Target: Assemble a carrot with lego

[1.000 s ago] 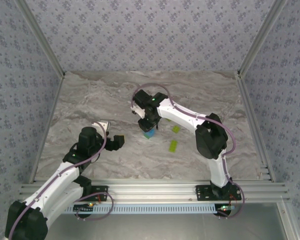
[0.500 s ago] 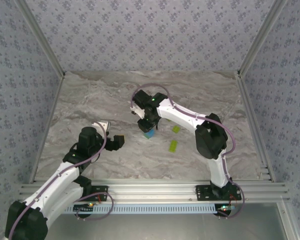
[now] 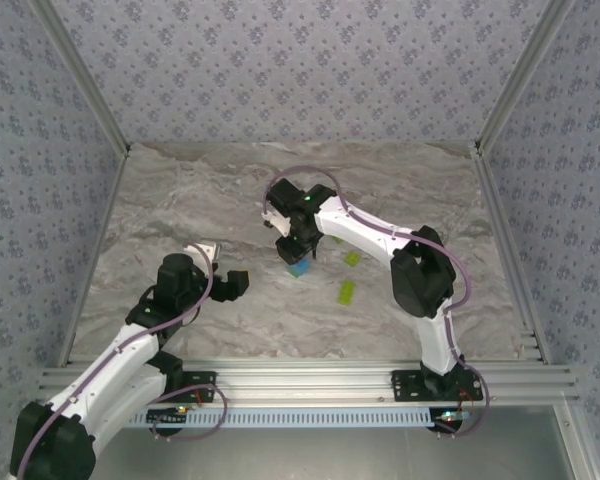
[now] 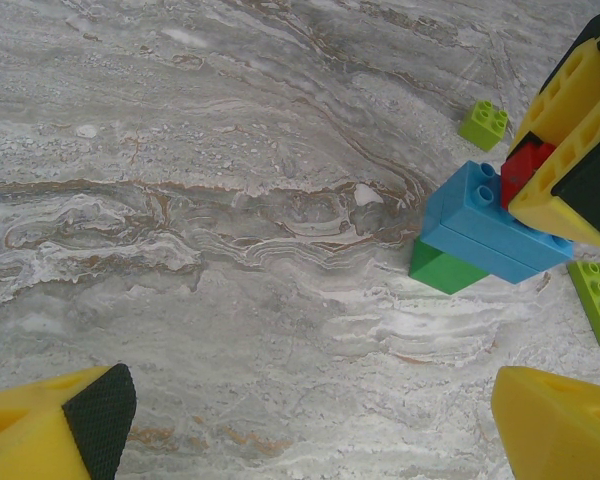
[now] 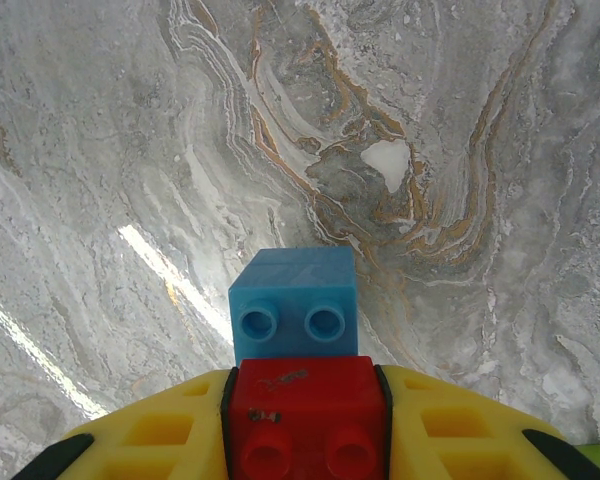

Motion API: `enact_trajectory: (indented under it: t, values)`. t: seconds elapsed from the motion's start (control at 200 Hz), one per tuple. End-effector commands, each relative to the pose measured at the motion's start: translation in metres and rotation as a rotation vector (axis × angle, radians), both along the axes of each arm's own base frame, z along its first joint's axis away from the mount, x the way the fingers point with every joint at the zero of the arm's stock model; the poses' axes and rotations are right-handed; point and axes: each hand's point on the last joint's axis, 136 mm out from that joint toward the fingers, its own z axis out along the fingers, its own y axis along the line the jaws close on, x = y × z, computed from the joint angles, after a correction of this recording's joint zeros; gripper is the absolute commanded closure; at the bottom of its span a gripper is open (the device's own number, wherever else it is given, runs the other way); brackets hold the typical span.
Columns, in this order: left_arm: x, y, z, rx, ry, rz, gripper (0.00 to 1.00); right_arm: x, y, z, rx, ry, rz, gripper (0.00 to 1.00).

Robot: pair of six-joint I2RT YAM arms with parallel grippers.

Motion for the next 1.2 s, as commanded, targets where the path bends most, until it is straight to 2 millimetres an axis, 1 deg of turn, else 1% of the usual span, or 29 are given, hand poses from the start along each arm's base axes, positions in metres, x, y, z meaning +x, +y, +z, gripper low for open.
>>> enact_trajectory:
  t: [0.0,0.47,0.68,0.969,1.069,1.194]
  values:
    - [0.007,-0.007,0.028,-0.021,-0.073,-0.022,0.07,-0.008,-0.009,-0.027,-0.064,0.06,-0.017,0.69]
    - [0.007,-0.007,0.027,-0.02,-0.072,-0.022,0.07,-0.017,-0.019,-0.046,-0.125,0.064,-0.009,0.69]
    - [0.007,-0.007,0.028,-0.021,-0.073,-0.023,0.07,-0.028,-0.016,-0.05,-0.08,0.105,0.018,0.7]
    - [0.007,-0.007,0.027,-0.02,-0.072,-0.021,0.07,-0.022,-0.018,-0.045,-0.069,0.1,0.016,0.7]
    - [0.007,-0.007,0.027,-0.02,-0.072,-0.022,0.07,-0.022,-0.021,-0.048,-0.097,0.094,0.019,0.7]
    - [0.007,-0.007,0.027,-0.019,-0.072,-0.021,0.07,-0.025,-0.022,-0.057,-0.12,0.101,0.023,0.7]
